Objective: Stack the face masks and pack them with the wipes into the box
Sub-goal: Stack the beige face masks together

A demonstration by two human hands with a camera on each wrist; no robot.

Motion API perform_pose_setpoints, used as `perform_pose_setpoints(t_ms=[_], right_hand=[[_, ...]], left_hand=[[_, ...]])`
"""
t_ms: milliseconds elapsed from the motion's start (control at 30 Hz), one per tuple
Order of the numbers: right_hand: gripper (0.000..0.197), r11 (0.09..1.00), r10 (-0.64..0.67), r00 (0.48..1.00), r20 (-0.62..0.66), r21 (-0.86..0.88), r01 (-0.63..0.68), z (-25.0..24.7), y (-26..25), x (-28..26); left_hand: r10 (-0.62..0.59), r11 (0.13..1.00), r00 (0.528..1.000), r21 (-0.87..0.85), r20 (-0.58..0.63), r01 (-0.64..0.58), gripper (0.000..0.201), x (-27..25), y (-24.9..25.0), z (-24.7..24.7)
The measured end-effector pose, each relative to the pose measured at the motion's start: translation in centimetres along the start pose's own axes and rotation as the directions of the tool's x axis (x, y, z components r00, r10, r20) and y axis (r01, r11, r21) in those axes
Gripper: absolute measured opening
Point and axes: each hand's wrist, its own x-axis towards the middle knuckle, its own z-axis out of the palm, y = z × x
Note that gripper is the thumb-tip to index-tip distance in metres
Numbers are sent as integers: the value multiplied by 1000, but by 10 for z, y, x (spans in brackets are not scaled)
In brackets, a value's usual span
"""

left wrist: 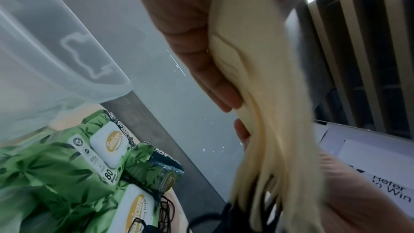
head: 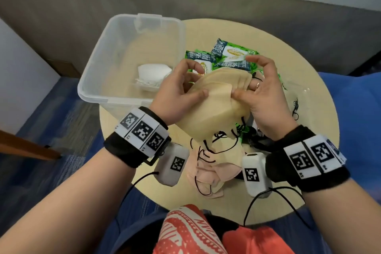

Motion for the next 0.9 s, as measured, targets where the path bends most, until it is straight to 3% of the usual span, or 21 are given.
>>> perform_pose_setpoints(t_ms=[100,267,333,533,700,900], right_hand=[[44,996,-87,996,-13,-17,87,7,-3,-6],[6,999,-10,996,-93,38,13,18,-5,-14],[24,999,24,998,-65,50,-21,22,-7,-18],[23,999,-42,997,-59,-36,40,27,-10,-23],[39,998,-53,992,-114,-31,49,31,-8,-23],[25,985,-36,988,-152,-170,10,35,-7,-22]], left_hand=[[31,998,998,-49,-53,-34,28,-4,4,-2],[75,996,986,-47,-151,-82,26,-11,7,0],[97,992,985,-61,-140,-106,27,-14,8,0],[75,991,997,-108,-21,-77,30,-18,9,-1],[83,985,996,-151,19,-79,33,-20,7,-5],[71,966,996,-247,-45,-80,42,-20,8,-3]])
